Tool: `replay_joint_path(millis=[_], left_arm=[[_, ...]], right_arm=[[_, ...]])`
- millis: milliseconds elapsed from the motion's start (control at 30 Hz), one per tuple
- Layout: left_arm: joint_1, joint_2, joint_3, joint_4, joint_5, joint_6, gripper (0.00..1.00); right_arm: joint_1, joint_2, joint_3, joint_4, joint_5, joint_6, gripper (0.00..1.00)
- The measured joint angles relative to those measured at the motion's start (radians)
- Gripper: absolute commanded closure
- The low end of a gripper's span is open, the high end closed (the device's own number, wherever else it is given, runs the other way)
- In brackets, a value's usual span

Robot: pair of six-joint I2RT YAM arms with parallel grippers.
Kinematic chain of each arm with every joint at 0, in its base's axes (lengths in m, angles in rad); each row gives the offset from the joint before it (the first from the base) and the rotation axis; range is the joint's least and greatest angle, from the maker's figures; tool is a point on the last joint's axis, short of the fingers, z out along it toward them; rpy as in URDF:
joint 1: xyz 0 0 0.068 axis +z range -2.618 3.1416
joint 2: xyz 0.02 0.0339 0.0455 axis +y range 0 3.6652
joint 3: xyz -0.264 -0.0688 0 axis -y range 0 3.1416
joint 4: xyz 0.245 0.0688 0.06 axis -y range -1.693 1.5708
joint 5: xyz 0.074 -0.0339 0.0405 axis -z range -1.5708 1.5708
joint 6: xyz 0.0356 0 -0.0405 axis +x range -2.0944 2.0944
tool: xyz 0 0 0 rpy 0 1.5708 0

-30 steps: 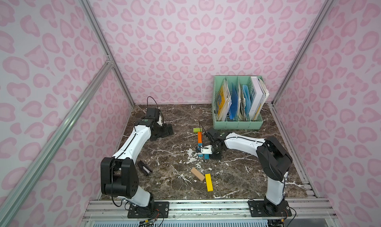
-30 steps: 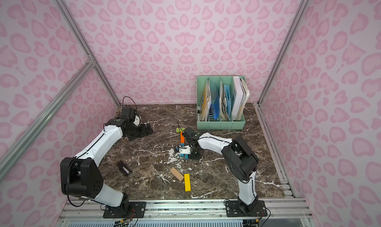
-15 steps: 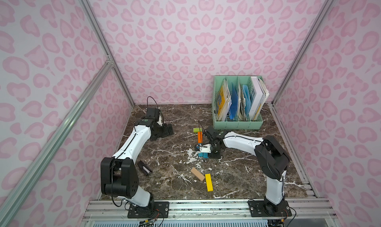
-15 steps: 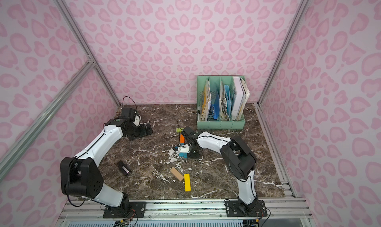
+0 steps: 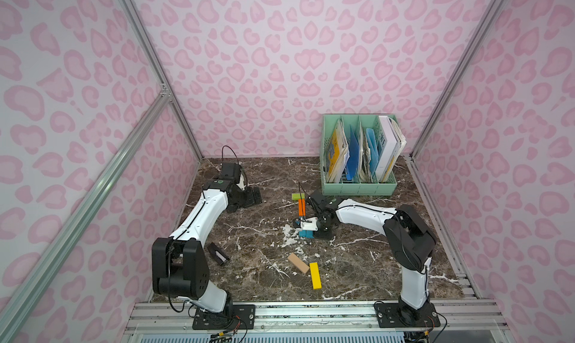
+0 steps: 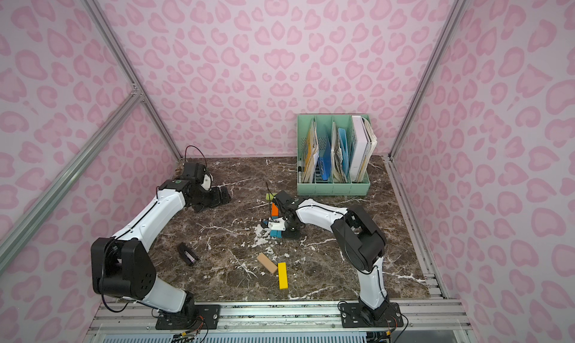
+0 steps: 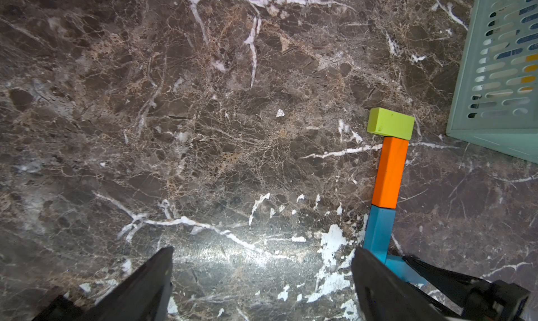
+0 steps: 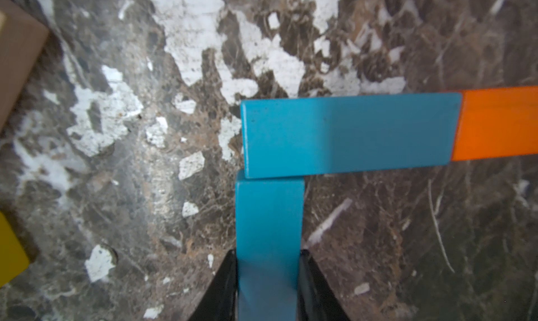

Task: Assemble a giraffe with building blocks
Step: Assemble the building block at the center of the board.

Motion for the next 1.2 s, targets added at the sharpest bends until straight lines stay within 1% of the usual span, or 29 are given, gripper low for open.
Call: replay_joint_path(millis=[300, 633, 867, 1000, 1200], left_arm=[[0.000, 0.000, 0.000, 0.000, 0.000, 0.000, 0.02], [0.000, 0.000, 0.000, 0.000, 0.000, 0.000, 0.02], [0.000, 0.000, 0.000, 0.000, 0.000, 0.000, 0.02], [0.000, 0.000, 0.000, 0.000, 0.000, 0.000, 0.02], [0.000, 0.000, 0.000, 0.000, 0.000, 0.000, 0.02]], right_arm=[[-0.005, 0.003, 0.000, 0.032, 0.033, 0.000, 0.65], [-0.011, -0.010, -0.019, 0.039, 0.016, -0.025, 0.68], [-0.015, -0.034, -0.049, 0.034, -0.002, -0.054, 0.66], [-0.015, -0.029, -0.044, 0.030, -0.005, -0.055, 0.64], [-0.013, -0.010, -0.021, 0.010, -0.004, -0.055, 0.64]])
